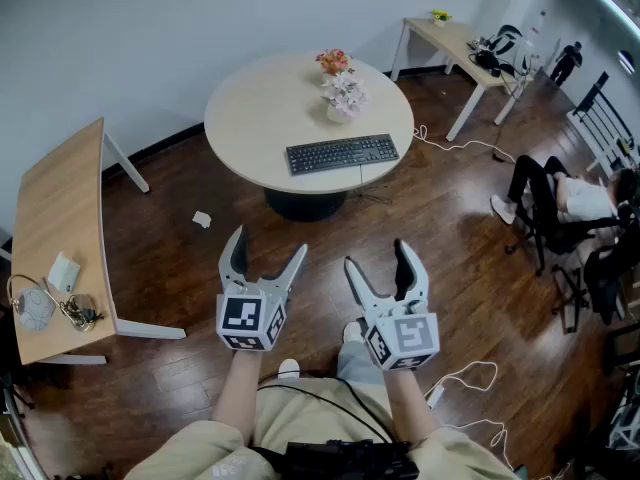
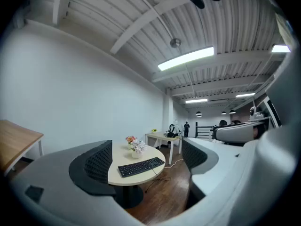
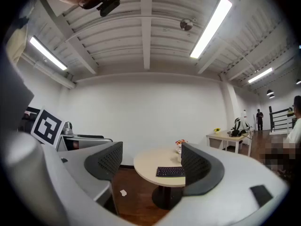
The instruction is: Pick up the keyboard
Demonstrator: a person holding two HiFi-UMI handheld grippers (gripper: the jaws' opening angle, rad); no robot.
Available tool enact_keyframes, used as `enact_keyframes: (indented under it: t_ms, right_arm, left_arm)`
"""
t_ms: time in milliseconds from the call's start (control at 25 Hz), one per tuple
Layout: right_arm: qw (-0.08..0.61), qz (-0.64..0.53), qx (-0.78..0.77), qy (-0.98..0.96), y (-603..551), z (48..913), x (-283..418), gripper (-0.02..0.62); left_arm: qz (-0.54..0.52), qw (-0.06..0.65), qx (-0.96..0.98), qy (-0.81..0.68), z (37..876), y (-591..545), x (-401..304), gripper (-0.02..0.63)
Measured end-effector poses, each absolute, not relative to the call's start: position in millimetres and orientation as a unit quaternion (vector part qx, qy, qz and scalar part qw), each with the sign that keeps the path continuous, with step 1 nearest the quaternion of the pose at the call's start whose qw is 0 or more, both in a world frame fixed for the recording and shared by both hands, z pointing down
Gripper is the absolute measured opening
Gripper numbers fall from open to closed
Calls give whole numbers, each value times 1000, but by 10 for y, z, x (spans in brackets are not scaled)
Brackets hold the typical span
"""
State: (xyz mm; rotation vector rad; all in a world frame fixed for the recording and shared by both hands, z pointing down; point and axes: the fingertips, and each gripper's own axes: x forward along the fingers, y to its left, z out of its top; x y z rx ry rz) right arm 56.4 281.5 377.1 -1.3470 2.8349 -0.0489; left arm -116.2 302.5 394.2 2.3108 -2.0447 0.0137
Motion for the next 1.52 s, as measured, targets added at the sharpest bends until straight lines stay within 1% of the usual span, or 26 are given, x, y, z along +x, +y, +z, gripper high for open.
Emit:
enact_keyframes:
  t_ms: [400,560,720,960,1200,1320,1520]
  right_arm:
    - [59,-46,-455,887,1223,3509,1939,403]
    - [52,-74,-439,894,852,3697,2143,403]
    - [48,-98,-411,905,615,3916,2149,403]
    - [37,-126,-400,907,197,4098,2038,403]
    - [16,-132,-410,902,-387,4336,1759,403]
    - [3,-127,-414,901,-732,4372,1524,402]
    - [-12,-107,-415,903,-1240,4266,1056,403]
  left_arm:
    - [15,6,744,-667,3753,1886,-170,442]
    - [36,4,740,-671,3833,1544,168,442]
    - [53,11,727,-684,3922,1357,265,442]
    - [69,27,711,-699,4039,1082,103,442]
    - [64,44,719,-691,4271,406,-237,442]
    - [52,46,725,-685,4297,-11,-489,442]
    - [25,53,724,-687,4263,-654,-1139,442]
